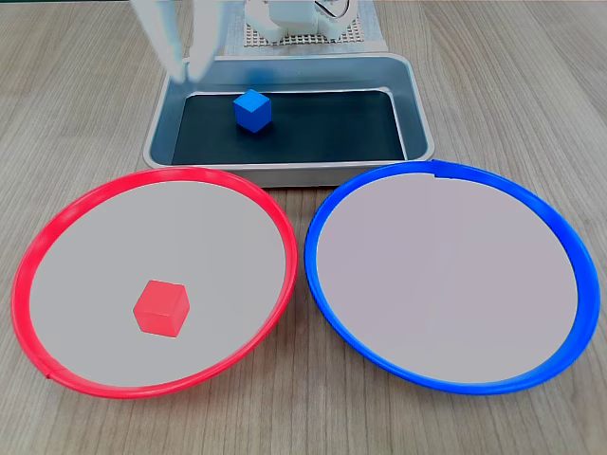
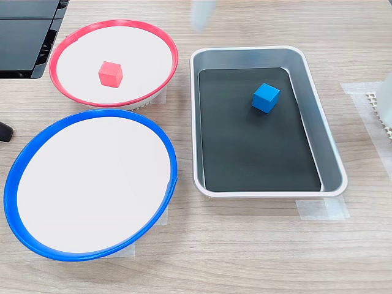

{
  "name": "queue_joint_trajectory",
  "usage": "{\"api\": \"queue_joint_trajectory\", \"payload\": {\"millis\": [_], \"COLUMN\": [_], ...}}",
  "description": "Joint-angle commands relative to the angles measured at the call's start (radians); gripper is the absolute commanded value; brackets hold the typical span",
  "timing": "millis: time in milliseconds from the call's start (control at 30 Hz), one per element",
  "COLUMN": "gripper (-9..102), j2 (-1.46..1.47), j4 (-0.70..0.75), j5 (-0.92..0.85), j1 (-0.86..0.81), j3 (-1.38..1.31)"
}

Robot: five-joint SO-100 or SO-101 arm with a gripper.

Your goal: Move two blocks tray to matching dishes

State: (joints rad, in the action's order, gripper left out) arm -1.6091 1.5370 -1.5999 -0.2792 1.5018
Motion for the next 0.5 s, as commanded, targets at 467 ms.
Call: {"api": "queue_joint_trajectory", "payload": {"millis": [467], "gripper": [22], "j2": [-0.143], "j4": [-0.207], "j5": [-0.825], "j1": [-0.011], "j3": [0.416]}}
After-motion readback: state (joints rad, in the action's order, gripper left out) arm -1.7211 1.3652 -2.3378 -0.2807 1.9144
